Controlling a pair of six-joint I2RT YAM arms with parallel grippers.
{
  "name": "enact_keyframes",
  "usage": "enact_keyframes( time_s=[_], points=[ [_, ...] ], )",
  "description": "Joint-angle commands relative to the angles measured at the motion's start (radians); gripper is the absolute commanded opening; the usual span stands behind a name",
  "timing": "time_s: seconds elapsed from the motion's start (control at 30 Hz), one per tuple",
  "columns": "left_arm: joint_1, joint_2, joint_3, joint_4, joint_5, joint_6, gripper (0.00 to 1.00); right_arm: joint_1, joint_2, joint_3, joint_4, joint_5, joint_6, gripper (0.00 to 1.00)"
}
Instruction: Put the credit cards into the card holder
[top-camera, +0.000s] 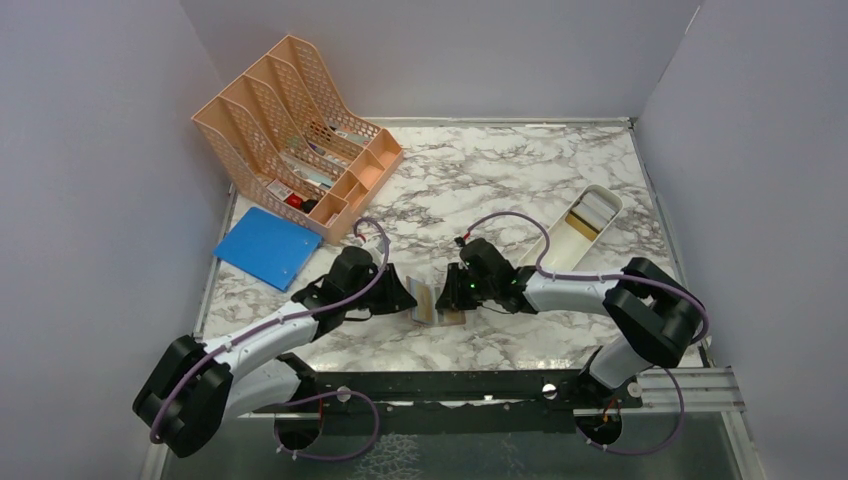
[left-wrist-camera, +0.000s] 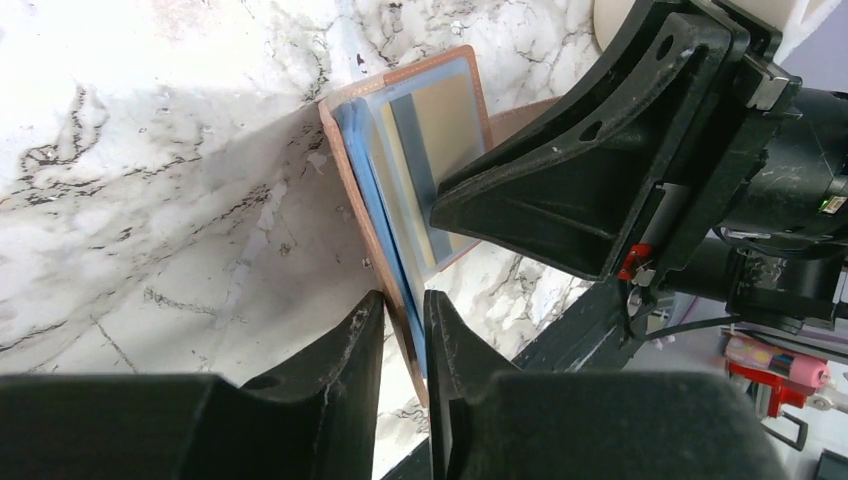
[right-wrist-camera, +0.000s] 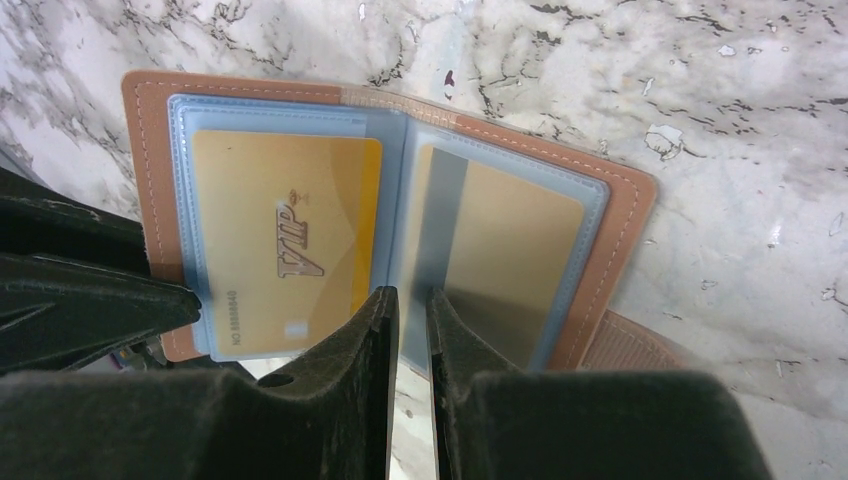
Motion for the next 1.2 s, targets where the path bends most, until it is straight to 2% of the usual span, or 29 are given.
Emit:
enact_keyframes(
  time_s=[0.0, 0.13, 0.3, 0.5, 1.17],
  points=[
    [-0.002, 0.021, -0.005, 0.067, 0.040, 0.001, 0.24, 0.007, 0.018, -0.019, 0.026, 0.009, -0.007, 0.21],
    [-0.002, 0.031, -0.008, 0.088, 0.050, 0.004, 0.09, 0.006, 0.028, -0.024, 0.037, 0.002, -0.003, 0.21],
    [-0.002, 0.025, -0.040, 0.190, 0.110, -0.025, 0.00, 0.007, 0.039, -0.034, 0.059, -0.015, 0.007, 0.21],
    [-0.002, 0.024, -0.078, 0.297, 0.171, -0.076, 0.00, 0.007, 0.048, -0.041, 0.075, -0.025, 0.013, 0.21],
    [-0.002, 0.097, -0.083, 0.348, 0.163, -0.095, 0.00, 0.007, 0.044, -0.055, 0.114, -0.056, 0.028, 0.22]
  ],
)
